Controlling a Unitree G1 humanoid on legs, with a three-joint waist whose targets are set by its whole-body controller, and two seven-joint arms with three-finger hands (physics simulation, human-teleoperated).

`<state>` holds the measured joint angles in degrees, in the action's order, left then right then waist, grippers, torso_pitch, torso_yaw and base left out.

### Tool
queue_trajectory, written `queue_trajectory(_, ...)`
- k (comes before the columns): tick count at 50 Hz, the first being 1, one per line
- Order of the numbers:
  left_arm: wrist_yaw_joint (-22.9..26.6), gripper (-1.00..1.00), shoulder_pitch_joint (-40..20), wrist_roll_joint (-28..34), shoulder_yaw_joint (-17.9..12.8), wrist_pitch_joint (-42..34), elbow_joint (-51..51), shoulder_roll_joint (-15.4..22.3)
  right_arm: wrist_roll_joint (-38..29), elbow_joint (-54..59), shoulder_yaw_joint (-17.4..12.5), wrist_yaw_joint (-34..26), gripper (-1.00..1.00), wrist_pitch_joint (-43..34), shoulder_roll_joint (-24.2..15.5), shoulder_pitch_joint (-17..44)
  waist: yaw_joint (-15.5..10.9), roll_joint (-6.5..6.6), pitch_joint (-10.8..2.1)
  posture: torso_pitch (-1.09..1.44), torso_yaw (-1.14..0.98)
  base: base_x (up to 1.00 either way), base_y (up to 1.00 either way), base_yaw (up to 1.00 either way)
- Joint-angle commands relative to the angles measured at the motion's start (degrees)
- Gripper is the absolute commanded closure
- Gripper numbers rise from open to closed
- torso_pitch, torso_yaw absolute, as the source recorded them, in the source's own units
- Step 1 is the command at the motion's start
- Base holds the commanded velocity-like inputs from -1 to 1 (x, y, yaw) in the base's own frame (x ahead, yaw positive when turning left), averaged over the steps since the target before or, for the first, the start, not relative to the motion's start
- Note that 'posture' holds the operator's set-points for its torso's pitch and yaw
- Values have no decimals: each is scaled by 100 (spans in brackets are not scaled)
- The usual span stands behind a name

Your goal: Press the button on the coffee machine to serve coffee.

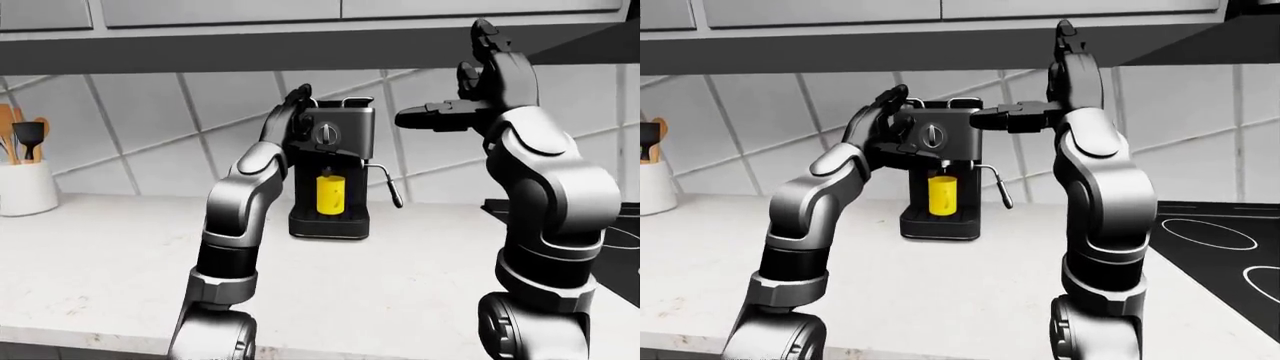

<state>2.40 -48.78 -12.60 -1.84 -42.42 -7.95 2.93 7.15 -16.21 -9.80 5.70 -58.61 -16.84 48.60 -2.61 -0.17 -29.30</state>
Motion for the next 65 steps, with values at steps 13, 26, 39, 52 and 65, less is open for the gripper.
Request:
queue_trajectory(13,26,-100,-326,37,-68,454,-280,87,18,-119,-42,30,-100,157,-39,97,4,-19,40,-90,0,0,0,0)
queue_trajectory(26,27,-100,-607,26,-116,704,-816,90,56,-123,-51,53,-100,120,-70,147,4,-27,42,-90,0,0,0,0)
queue_trajectory(39,40,-100,-737,52,-104,1016,-1337,84,75,-137,-58,75,-100,182,-47,58,9,-37,38,-90,0,0,0,0)
queue_trajectory(52,66,-100,-885,64,-131,1380,-1896,83,108,-191,-69,101,-100,185,-37,-15,10,-49,32,-90,0,0,0,0)
queue_trajectory(65,126,-100,-1163,122,-146,1738,-2546,105,142,-214,-92,106,-100,196,-56,-63,11,-61,24,-90,0,0,0,0)
